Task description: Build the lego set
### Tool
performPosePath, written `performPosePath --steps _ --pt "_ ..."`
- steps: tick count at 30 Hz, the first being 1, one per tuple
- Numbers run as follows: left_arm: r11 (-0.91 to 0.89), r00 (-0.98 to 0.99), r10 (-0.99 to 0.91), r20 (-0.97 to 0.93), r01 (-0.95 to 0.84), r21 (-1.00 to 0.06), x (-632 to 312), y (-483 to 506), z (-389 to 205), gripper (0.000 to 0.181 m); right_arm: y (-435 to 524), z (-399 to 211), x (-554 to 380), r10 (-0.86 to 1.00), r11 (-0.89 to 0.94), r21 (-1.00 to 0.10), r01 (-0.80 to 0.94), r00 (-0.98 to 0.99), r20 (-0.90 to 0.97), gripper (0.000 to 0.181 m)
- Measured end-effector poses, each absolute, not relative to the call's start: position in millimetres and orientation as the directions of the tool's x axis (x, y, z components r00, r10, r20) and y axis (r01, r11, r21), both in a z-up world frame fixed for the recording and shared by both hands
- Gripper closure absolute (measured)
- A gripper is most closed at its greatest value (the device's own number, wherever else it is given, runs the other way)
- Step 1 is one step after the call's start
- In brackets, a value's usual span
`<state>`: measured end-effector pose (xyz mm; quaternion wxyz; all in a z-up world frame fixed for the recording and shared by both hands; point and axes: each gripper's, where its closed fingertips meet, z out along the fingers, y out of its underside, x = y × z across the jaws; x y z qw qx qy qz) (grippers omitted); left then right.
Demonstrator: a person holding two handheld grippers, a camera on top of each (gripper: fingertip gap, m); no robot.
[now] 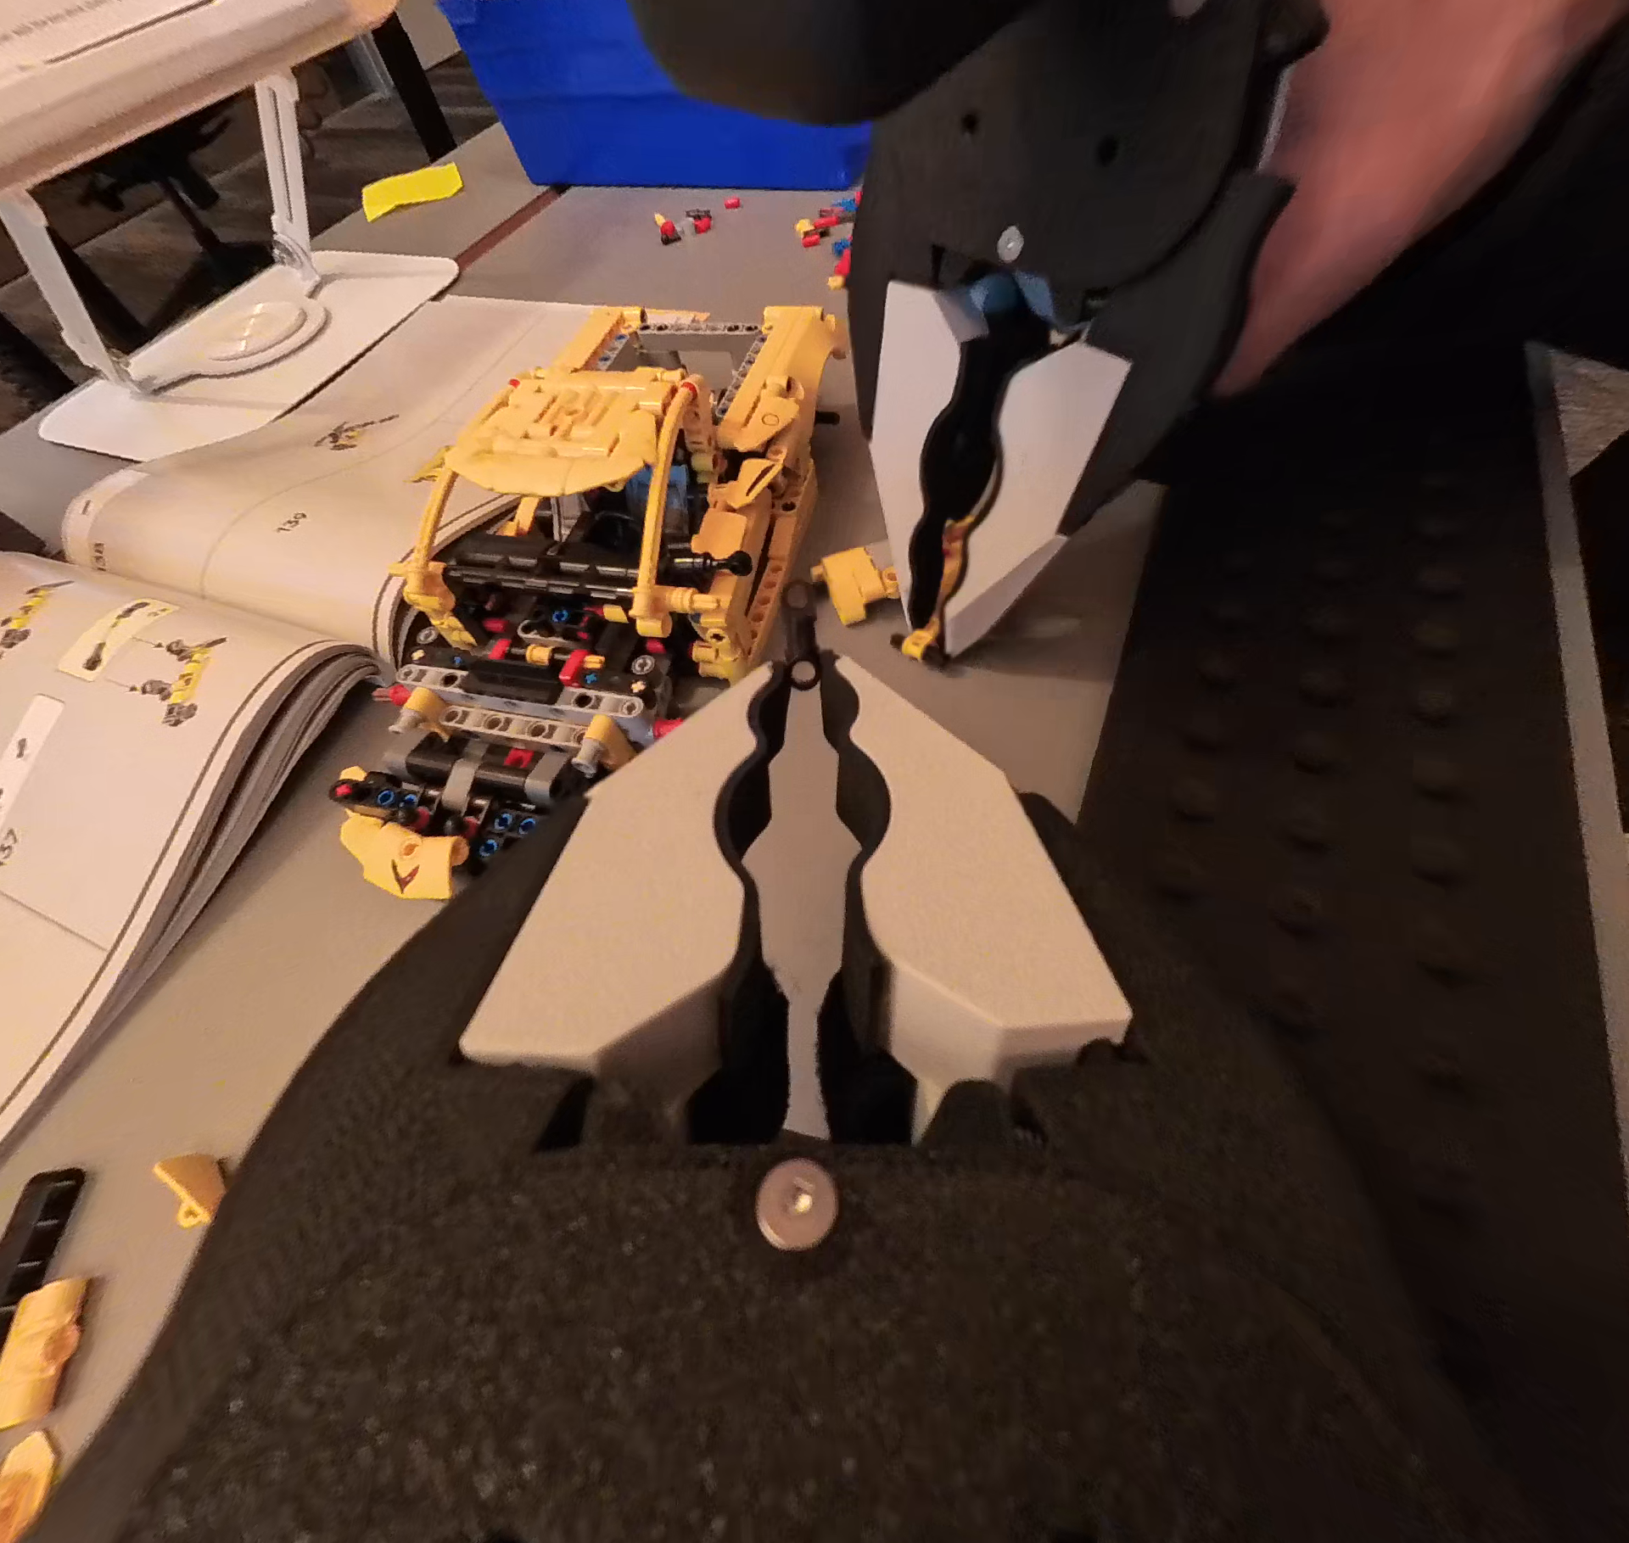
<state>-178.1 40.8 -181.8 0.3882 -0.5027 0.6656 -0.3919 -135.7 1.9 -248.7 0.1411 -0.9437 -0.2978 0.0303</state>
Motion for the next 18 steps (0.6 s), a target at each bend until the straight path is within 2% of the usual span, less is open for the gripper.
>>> performPosePath --steps 3,4,9,11,13,16,18 --pt "0.194 -0.184 -0.973 -0.139 -0.329 -0.924 -178.5 41.4 -174.2 0.174 5.6 -247.8 -133.0 0.544 -0.798 -0.300 0.522 0.839 0.012 0.175" --pt "0.204 -0.178 -0.972 -0.155 -0.303 -0.931 -179.1 41.8 -169.1 0.174 11.8 -243.5 -133.0 0.536 -0.788 -0.344 0.511 0.844 0.028 0.175" --pt "0.371 -0.106 -0.928 -0.357 -0.196 -0.908 -182.5 44.0 -147.6 0.175 52.1 -184.2 -149.2 0.442 -0.617 -0.755 0.222 0.892 -0.098 0.176" --pt "0.484 -0.063 -0.875 -0.481 -0.176 -0.857 -182.1 42.5 -142.7 0.175 57.7 -164.8 -157.8 0.448 -0.498 -0.861 0.107 0.881 -0.150 0.176" --pt "0.578 -0.016 -0.813 -0.582 -0.133 -0.805 -182.0 38.3 -132.5 0.175 59.1 -155.1 -165.7 0.457 -0.391 -0.919 0.055 0.878 -0.142 0.176" --pt "0.663 0.067 -0.739 -0.671 -0.109 -0.741 -182.6 38.8 -120.3 0.174 59.0 -144.2 -164.7 0.439 -0.311 -0.947 0.079 0.896 -0.069 0.176" --pt "0.697 0.098 -0.701 -0.706 -0.115 -0.708 -182.2 40.6 -117.9 0.175 57.2 -138.8 -169.8 0.456 -0.287 -0.956 0.055 0.886 -0.086 0.176"
